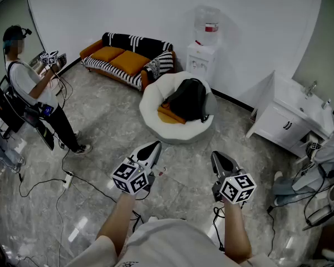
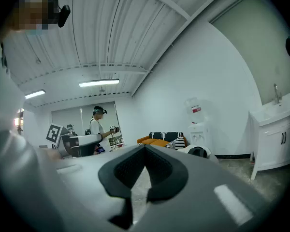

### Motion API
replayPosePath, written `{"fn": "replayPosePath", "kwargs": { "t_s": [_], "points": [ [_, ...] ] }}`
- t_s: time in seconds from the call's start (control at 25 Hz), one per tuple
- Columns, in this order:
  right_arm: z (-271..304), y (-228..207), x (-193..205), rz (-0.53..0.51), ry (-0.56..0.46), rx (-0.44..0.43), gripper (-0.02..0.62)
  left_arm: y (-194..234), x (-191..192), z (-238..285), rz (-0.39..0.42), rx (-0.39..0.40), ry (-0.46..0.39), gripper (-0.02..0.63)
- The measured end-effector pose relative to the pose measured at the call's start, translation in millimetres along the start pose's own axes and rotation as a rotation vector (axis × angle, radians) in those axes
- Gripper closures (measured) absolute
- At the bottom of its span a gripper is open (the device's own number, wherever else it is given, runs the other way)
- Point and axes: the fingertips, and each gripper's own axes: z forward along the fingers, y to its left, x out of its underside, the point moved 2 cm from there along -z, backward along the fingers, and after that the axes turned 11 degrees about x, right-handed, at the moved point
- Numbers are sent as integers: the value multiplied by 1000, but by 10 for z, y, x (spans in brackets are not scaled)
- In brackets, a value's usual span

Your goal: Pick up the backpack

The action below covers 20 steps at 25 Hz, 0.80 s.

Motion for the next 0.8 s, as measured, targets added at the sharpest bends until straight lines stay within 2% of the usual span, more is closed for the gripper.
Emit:
{"fn": "replayPosePath", "kwargs": {
  "t_s": [0.4, 0.6, 0.8],
  "points": [
    [147, 250, 42, -37, 5, 33, 594, 247, -69, -151, 22, 22, 7, 618],
    [276, 372, 10, -13, -29, 53, 594, 391, -138, -176, 31, 60, 1, 618],
    [414, 591, -65, -44, -53, 72, 594, 571, -232, -285, 59, 64, -1, 618]
  ]
}}
